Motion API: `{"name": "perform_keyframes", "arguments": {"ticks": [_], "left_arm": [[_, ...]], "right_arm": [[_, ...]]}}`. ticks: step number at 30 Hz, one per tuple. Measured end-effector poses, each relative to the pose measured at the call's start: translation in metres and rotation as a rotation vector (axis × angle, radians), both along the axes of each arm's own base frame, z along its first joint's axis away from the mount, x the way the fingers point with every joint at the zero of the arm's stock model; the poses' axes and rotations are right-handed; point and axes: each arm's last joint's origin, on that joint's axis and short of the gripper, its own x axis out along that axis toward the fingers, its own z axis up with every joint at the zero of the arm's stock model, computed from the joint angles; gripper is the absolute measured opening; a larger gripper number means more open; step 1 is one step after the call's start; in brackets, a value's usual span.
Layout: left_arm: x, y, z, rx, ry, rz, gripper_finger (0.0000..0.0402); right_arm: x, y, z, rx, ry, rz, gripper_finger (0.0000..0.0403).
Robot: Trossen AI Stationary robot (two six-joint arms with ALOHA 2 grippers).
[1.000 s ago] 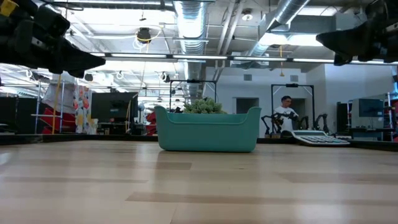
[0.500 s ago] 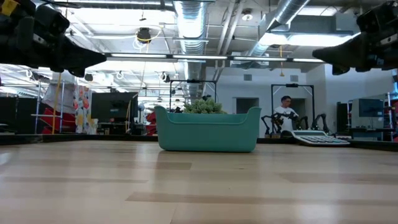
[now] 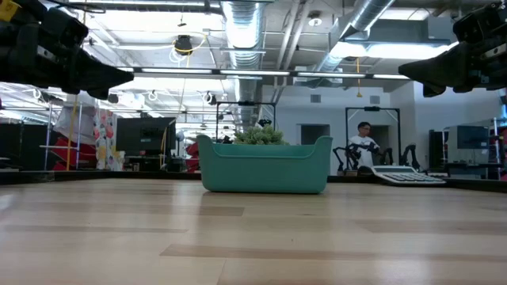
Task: Sort batteries
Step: Return to Home Position
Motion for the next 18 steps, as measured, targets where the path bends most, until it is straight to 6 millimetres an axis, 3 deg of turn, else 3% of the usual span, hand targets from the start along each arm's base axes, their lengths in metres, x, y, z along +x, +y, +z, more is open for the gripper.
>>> {"name": "perform_keyframes", "arguments": {"ticks": [18], "left_arm": [[0.0011,-0.0005,-0.0047,-0.051,0.043,-0.016,0.0000]], "right_arm": [[0.0000,0.0000,-0.0004,0.004,0.003,-0.001,0.0026]]}}
